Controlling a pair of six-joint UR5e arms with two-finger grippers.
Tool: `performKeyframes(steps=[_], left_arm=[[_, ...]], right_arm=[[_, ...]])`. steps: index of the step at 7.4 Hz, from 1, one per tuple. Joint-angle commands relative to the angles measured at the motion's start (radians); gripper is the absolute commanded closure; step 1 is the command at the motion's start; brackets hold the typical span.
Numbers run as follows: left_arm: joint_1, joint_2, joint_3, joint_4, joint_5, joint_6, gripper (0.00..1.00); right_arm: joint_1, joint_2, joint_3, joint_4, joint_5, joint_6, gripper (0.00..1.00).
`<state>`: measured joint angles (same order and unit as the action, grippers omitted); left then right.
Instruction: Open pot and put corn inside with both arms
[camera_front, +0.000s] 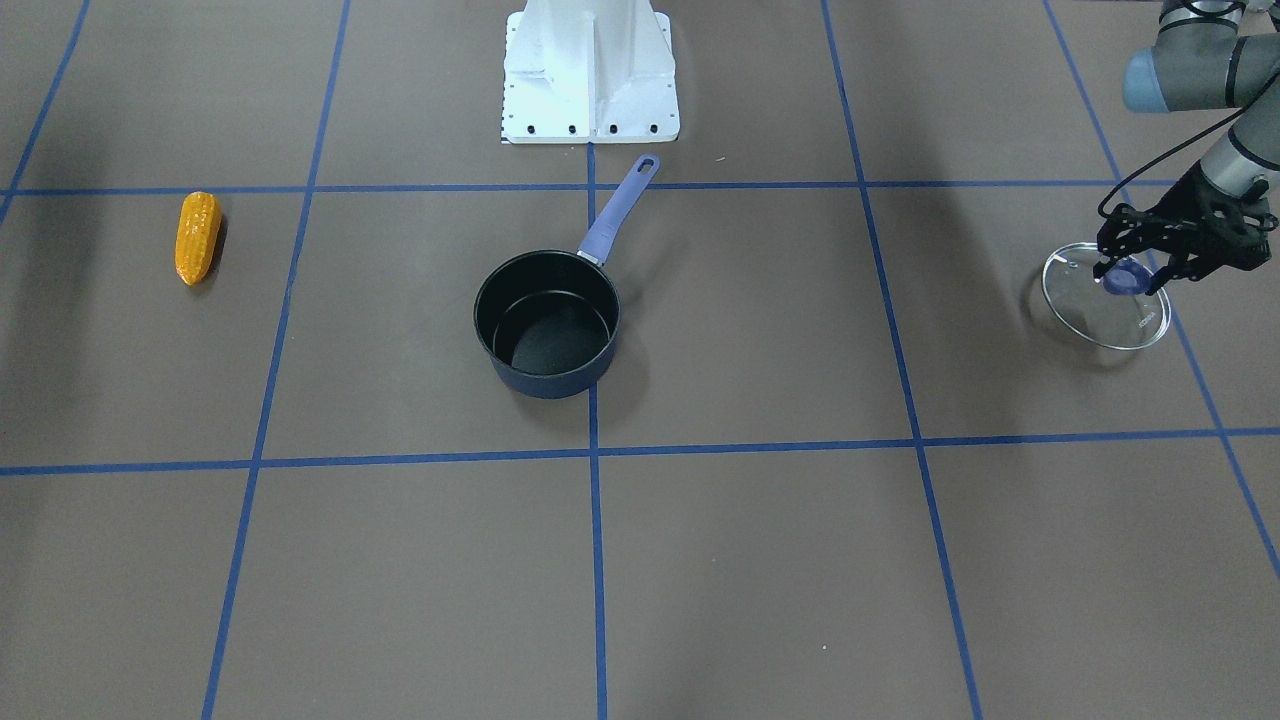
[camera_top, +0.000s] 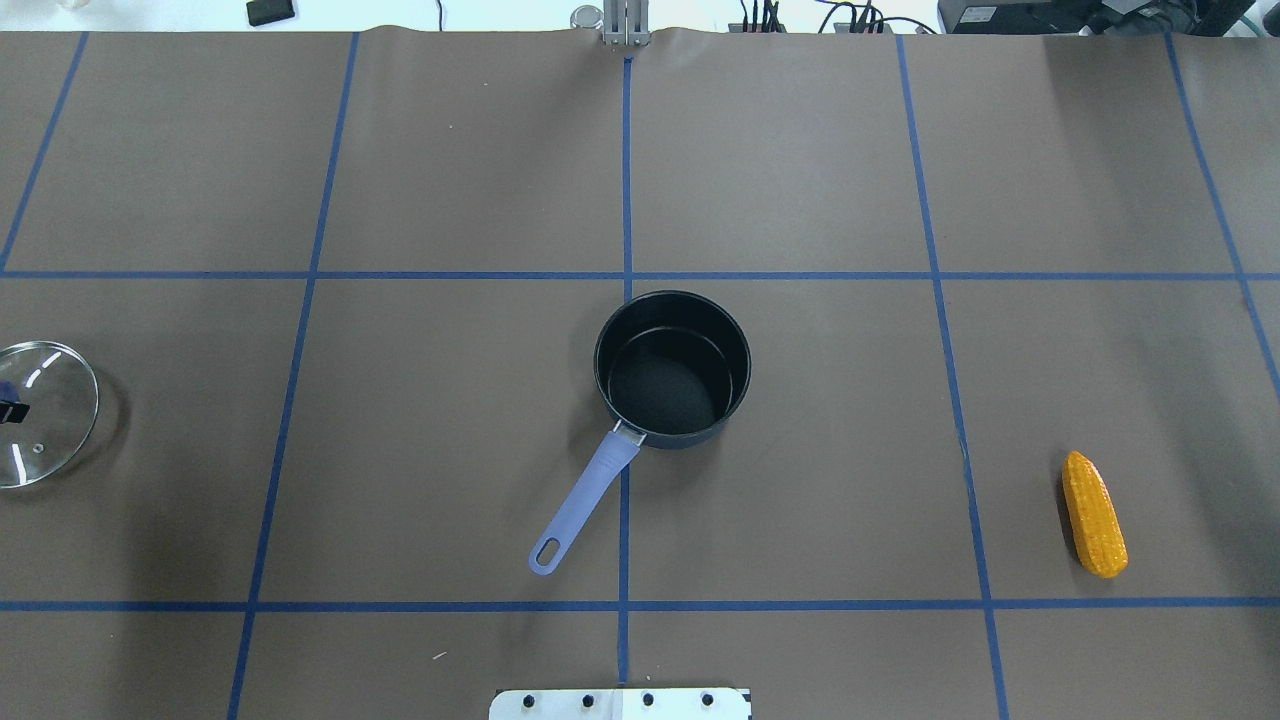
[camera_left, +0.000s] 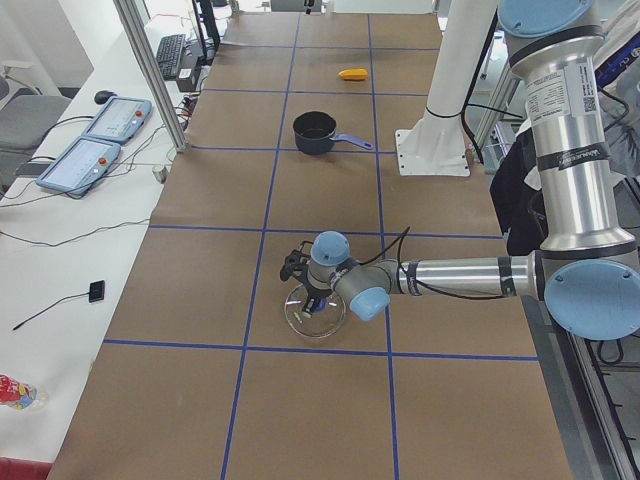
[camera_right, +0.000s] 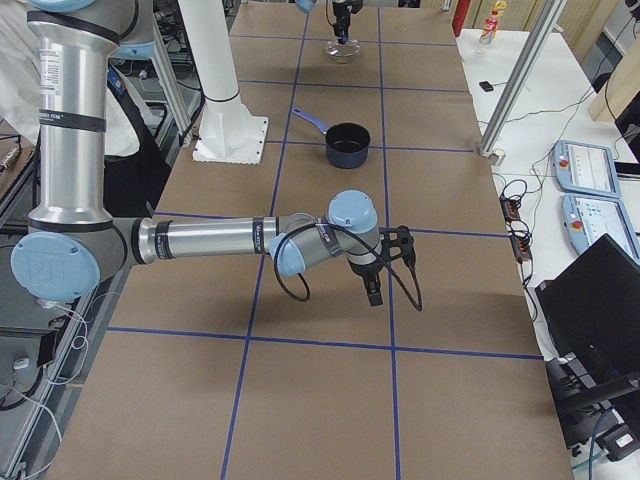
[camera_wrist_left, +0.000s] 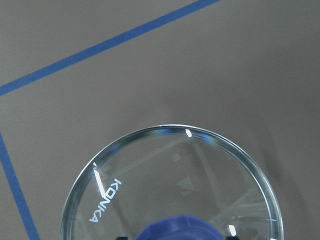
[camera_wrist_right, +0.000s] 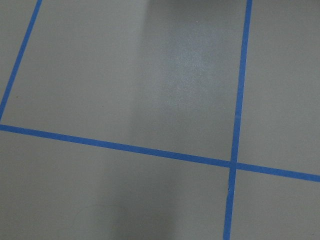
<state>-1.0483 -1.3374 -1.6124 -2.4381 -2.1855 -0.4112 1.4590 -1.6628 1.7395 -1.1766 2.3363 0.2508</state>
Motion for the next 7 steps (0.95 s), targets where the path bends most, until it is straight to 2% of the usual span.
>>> performKeyframes(steps=[1,4,5,6,7], left_arm=[[0.023,-0.005,0.016,-0.019,0.012,0.000,0.02],[0.022,-0.025,0.003,-0.013,-0.009,-0.008,0.02],[0.005,-0.066,-0.012,0.046,-0.105,-0.005,0.02],[-0.033,-0.078,-0.055,0.127,-0.129,0.002,0.02],[-0.059,-0.118,-0.122,0.268,-0.131,0.005,0.02]], right_arm=[[-0.005,0.000,0.000,0.000,0.000,0.001,0.00],[-0.008,0.000,0.000,0.000,0.006,0.002,0.00],[-0.011,-0.009,0.003,-0.001,0.011,0.010,0.00],[-0.028,-0.034,0.021,0.009,0.011,0.042,0.00],[-0.060,-0.088,0.034,0.099,0.009,0.127,0.00]])
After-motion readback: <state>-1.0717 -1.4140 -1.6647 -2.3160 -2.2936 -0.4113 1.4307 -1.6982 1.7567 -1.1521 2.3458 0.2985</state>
